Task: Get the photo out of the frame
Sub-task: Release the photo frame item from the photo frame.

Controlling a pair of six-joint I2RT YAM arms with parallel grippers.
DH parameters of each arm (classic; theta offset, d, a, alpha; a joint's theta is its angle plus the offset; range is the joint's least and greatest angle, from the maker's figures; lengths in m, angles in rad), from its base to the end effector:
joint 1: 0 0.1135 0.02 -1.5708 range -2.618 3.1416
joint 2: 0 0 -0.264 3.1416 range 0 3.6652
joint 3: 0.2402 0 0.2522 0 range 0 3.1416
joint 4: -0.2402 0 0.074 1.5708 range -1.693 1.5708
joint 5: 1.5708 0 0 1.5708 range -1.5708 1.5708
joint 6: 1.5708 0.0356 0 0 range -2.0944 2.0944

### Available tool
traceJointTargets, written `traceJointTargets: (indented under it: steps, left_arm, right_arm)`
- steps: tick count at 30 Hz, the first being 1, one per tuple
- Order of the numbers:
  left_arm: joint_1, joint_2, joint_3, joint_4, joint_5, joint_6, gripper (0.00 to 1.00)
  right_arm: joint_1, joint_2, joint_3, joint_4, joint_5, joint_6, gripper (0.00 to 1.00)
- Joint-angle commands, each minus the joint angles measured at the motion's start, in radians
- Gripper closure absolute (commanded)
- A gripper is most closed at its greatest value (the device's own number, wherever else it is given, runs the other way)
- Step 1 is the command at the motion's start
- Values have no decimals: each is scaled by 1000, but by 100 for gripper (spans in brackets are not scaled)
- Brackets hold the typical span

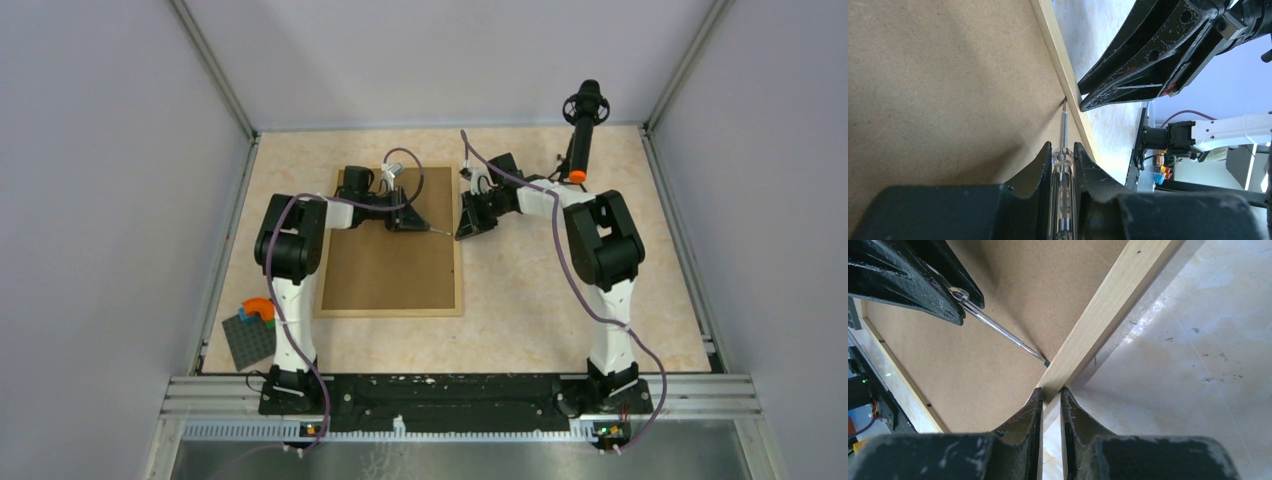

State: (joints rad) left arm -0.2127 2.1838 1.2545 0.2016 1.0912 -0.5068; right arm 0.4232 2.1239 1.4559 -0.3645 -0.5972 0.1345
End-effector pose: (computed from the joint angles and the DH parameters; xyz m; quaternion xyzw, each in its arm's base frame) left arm 0.4176 -0.1225 0.1089 0.0958 0.8027 -0.5663 0.1607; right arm 0.3940 0.1994 0.1447 -0.2099 0.9005 0.3426 0.1663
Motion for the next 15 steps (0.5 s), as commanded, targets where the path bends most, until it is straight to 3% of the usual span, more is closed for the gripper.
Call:
traceJointTargets:
  steps: [1, 15]
  left_arm:
    - [-89, 104, -4, -47, -99, 24, 100]
    - [-94, 211, 46, -104, -113, 45, 100]
  right_arm:
    - [44, 115, -14, 21, 142, -51, 100]
    - [47, 122, -15, 28, 135, -48, 100]
